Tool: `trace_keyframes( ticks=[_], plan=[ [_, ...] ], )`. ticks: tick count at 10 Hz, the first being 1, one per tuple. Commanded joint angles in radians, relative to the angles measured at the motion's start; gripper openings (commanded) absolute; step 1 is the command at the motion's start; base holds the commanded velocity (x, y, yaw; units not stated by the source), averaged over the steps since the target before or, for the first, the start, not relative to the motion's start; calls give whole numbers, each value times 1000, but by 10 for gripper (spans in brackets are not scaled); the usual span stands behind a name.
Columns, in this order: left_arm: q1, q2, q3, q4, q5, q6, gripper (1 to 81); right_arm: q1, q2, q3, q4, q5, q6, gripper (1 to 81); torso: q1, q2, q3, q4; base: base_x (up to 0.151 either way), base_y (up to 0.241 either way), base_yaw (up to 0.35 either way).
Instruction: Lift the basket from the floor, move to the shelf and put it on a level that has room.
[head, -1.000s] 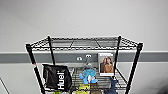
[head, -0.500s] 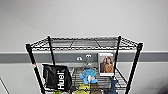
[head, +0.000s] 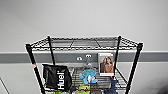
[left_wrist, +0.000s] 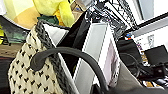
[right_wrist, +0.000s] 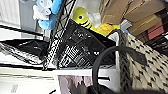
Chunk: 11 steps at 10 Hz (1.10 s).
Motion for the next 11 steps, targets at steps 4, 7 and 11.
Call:
trace_keyframes(
  ticks=[4, 7, 11],
  plan=[
    [-123, -99, 241, 9, -29, 3, 10, 118, -149, 310, -56, 35, 11, 10, 0, 0, 0, 0, 0, 0, 0],
    [-150, -156, 313, 17, -49, 2, 10, 145, -180, 370, -56, 55, 11, 10, 0, 0, 0, 0, 0, 0, 0],
    [-238, -219, 423, 14, -61, -9, 10, 231, -246, 463, -46, 44, 18, 10, 0, 0, 0, 0, 0, 0, 0]
  ],
)
